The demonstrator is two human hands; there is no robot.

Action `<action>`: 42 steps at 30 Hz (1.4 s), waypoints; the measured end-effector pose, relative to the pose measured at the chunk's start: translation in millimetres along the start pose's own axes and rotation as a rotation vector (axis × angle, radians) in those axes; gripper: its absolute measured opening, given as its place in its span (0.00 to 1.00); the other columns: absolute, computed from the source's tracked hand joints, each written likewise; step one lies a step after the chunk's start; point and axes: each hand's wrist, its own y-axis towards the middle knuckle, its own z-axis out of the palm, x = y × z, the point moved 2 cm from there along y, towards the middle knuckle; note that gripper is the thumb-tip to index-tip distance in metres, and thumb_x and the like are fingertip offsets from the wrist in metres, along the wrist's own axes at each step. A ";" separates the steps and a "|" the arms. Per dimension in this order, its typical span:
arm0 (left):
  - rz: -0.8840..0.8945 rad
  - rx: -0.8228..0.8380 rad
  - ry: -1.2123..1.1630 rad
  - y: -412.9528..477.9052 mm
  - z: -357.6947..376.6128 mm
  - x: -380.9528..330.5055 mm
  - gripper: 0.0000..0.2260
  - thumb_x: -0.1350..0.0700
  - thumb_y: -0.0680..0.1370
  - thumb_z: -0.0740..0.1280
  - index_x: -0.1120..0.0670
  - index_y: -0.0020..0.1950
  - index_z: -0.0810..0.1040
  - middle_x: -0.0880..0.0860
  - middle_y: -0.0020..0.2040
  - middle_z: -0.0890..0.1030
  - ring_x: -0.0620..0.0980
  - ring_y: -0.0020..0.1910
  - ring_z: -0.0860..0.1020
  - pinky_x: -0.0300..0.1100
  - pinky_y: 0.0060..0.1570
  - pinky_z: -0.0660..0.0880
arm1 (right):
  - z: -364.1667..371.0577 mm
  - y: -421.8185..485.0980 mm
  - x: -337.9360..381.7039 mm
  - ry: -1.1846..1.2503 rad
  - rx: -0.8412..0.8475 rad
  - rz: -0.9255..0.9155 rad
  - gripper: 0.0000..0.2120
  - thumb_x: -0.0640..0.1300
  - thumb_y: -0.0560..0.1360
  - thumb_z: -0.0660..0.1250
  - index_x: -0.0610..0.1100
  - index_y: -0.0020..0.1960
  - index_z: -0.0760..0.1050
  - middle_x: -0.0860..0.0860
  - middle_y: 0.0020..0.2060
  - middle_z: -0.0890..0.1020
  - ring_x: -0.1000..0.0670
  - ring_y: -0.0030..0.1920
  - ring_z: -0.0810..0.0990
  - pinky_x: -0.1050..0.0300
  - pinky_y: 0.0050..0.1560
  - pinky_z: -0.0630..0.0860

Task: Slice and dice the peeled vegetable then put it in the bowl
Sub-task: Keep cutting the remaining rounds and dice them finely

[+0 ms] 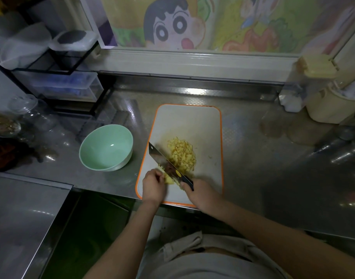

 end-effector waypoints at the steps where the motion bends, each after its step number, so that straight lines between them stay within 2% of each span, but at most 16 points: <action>1: -0.004 -0.001 -0.007 0.2 0.3 0.5 0.07 0.68 0.74 0.63 0.57 0.39 0.72 0.54 0.40 0.74 0.50 0.39 0.71 0.34 0.36 0.60 | 1.0 0.3 -0.3 -0.009 -0.001 0.003 0.16 0.54 0.80 0.55 0.43 0.45 0.71 0.47 0.34 0.74 0.48 0.36 0.74 0.56 0.35 0.69; 3: -0.007 -0.002 -0.017 0.0 0.0 0.4 0.07 0.68 0.74 0.64 0.58 0.39 0.72 0.55 0.39 0.75 0.51 0.39 0.71 0.34 0.35 0.60 | 3.2 0.7 -0.4 -0.013 -0.005 0.011 0.16 0.54 0.80 0.55 0.42 0.47 0.72 0.46 0.36 0.75 0.46 0.38 0.75 0.54 0.38 0.70; 7: -0.008 0.002 -0.021 -0.4 -1.2 -0.5 0.07 0.68 0.74 0.64 0.58 0.38 0.72 0.53 0.38 0.75 0.51 0.38 0.71 0.34 0.34 0.59 | 6.5 2.2 3.3 -0.001 0.000 0.030 0.16 0.54 0.80 0.55 0.43 0.45 0.71 0.48 0.33 0.72 0.47 0.36 0.74 0.56 0.37 0.69; 11: -0.032 0.021 -0.024 1.2 -1.4 1.4 0.08 0.68 0.74 0.64 0.56 0.38 0.73 0.53 0.38 0.76 0.51 0.38 0.73 0.34 0.34 0.60 | 6.7 3.8 6.2 -0.036 -0.012 0.038 0.15 0.54 0.80 0.55 0.42 0.45 0.70 0.45 0.37 0.75 0.45 0.38 0.77 0.56 0.38 0.71; 15: -0.036 0.029 -0.023 3.2 -1.2 3.1 0.13 0.68 0.73 0.65 0.52 0.35 0.71 0.52 0.38 0.77 0.51 0.39 0.74 0.35 0.36 0.63 | 6.7 3.1 6.1 -0.061 -0.011 0.045 0.17 0.54 0.80 0.55 0.40 0.49 0.73 0.44 0.39 0.76 0.44 0.41 0.78 0.55 0.39 0.72; 20: -0.029 0.039 -0.011 4.1 -3.0 -0.3 0.17 0.70 0.72 0.64 0.49 0.32 0.69 0.52 0.36 0.76 0.51 0.38 0.73 0.34 0.34 0.61 | 8.6 2.6 5.9 -0.102 -0.014 0.050 0.15 0.54 0.81 0.55 0.42 0.47 0.69 0.44 0.41 0.75 0.45 0.40 0.76 0.57 0.39 0.69; 23: -0.023 0.047 0.005 4.5 -3.6 0.5 0.13 0.70 0.72 0.63 0.53 0.35 0.72 0.53 0.37 0.77 0.51 0.38 0.74 0.34 0.34 0.61 | 12.4 8.0 7.1 -0.108 -0.022 0.052 0.19 0.54 0.80 0.55 0.38 0.52 0.73 0.40 0.46 0.78 0.41 0.46 0.79 0.55 0.40 0.70; 25: -0.026 0.052 0.018 4.8 -3.5 1.6 0.09 0.69 0.72 0.64 0.55 0.37 0.73 0.55 0.39 0.79 0.51 0.38 0.74 0.34 0.35 0.62 | 15.2 10.5 6.9 -0.106 -0.024 0.048 0.18 0.54 0.80 0.56 0.39 0.50 0.72 0.39 0.44 0.78 0.39 0.47 0.79 0.55 0.40 0.70; 30: -0.026 0.039 0.021 3.0 -4.1 -1.5 0.09 0.68 0.73 0.64 0.56 0.38 0.73 0.53 0.37 0.77 0.51 0.38 0.73 0.35 0.34 0.61 | 19.3 13.1 0.9 -0.123 -0.020 0.056 0.18 0.56 0.80 0.55 0.41 0.49 0.71 0.40 0.45 0.78 0.41 0.46 0.79 0.52 0.42 0.74; 33: -0.024 0.035 0.043 2.3 -5.3 -3.5 0.08 0.68 0.73 0.64 0.56 0.37 0.73 0.53 0.37 0.76 0.51 0.37 0.72 0.35 0.33 0.59 | 14.9 15.3 -1.2 -0.064 0.001 0.037 0.18 0.54 0.80 0.55 0.40 0.49 0.72 0.44 0.40 0.75 0.44 0.41 0.77 0.54 0.39 0.71; 35: -0.014 0.033 0.040 2.4 -5.3 -4.9 0.12 0.68 0.73 0.64 0.54 0.34 0.71 0.52 0.36 0.75 0.51 0.37 0.71 0.35 0.33 0.59 | 8.8 17.9 -3.4 -0.010 0.003 0.024 0.18 0.53 0.80 0.56 0.38 0.50 0.74 0.44 0.37 0.75 0.46 0.37 0.76 0.56 0.37 0.70; 37: -0.007 0.044 0.047 2.5 -5.4 -5.1 0.14 0.68 0.73 0.64 0.52 0.33 0.69 0.52 0.36 0.75 0.52 0.38 0.72 0.35 0.34 0.59 | 3.8 19.6 -4.3 0.018 0.018 0.008 0.18 0.52 0.80 0.56 0.38 0.49 0.74 0.45 0.35 0.75 0.47 0.35 0.75 0.55 0.36 0.72; 40: 0.007 0.064 0.086 3.5 -5.5 -2.7 0.09 0.67 0.73 0.64 0.54 0.38 0.72 0.56 0.41 0.77 0.56 0.44 0.75 0.36 0.37 0.60 | -0.5 21.3 -2.5 0.029 0.031 -0.015 0.18 0.53 0.80 0.57 0.39 0.51 0.75 0.43 0.36 0.77 0.44 0.37 0.78 0.50 0.41 0.77; 42: 0.022 0.071 0.123 2.4 -6.8 -2.9 0.05 0.65 0.74 0.64 0.56 0.42 0.75 0.58 0.45 0.77 0.57 0.46 0.75 0.37 0.37 0.59 | -2.0 21.7 -1.3 0.035 0.014 -0.015 0.18 0.53 0.80 0.57 0.38 0.49 0.74 0.45 0.34 0.75 0.45 0.35 0.77 0.53 0.37 0.74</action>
